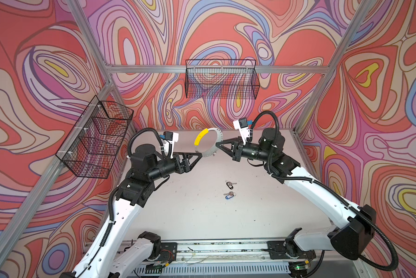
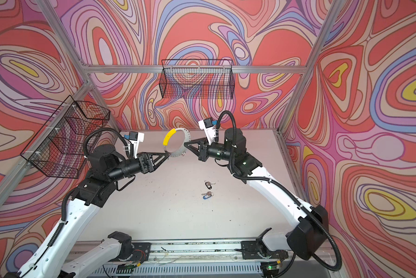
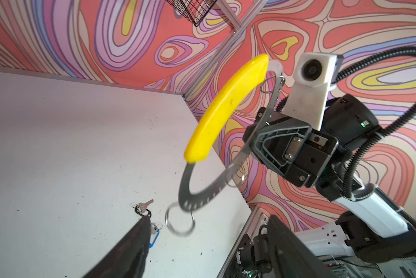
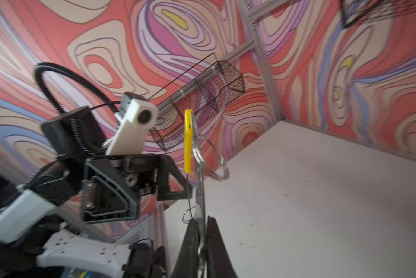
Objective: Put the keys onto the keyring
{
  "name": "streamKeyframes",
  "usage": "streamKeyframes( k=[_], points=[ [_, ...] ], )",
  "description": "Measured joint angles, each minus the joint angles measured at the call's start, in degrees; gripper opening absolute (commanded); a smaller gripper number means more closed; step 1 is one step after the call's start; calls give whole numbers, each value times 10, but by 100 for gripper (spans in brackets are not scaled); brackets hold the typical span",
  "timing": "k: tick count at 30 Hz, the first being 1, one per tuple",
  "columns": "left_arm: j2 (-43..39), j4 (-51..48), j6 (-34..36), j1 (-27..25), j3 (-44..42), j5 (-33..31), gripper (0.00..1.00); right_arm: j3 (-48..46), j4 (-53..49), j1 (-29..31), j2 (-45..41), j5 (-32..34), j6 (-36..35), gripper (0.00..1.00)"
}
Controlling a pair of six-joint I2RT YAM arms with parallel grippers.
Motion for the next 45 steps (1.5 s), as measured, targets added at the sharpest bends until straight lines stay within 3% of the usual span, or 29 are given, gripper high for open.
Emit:
streamKeyframes(
  k=[4, 8, 12, 15, 18, 21, 26, 31, 34, 36, 39, 44, 45],
  points=[
    [-5, -12, -33, 31, 17, 2, 85, -9, -21, 98, -20, 283, -145, 0],
    [23, -6, -79, 34, 40, 31, 83, -65, 75, 219, -6, 548, -335, 0],
    [41, -18, -97, 34, 54, 36, 83, -129, 270, 292, 65, 750, -574, 0],
    [45, -42, -98, 34, 82, 34, 83, -155, 513, 331, 157, 840, -808, 0],
    [47, -56, -98, 34, 99, 32, 82, -145, 695, 365, 252, 875, -996, 0],
    [52, -80, -93, 34, 100, 19, 81, -145, 771, 394, 292, 892, -1095, 0],
    [58, -146, -70, 34, 100, -25, 78, -128, 855, 405, 292, 904, -1174, 0],
    [54, -173, -55, 34, 99, -46, 74, -120, 855, 405, 291, 908, -1207, 0],
    [61, -162, -57, 34, 99, -27, 57, -120, 855, 406, 291, 908, -1222, 0],
    [75, -155, -59, 34, 99, -12, 38, -120, 855, 406, 293, 908, -1229, 0],
    [96, -149, -59, 34, 99, 6, 29, -120, 855, 406, 293, 917, -1237, 0],
    [99, -134, -71, 34, 99, 34, 1, -120, 856, 406, 302, 924, -1251, 0],
    [100, -133, -78, 34, 99, 38, 0, -120, 856, 406, 305, 925, -1252, 0]
  ],
)
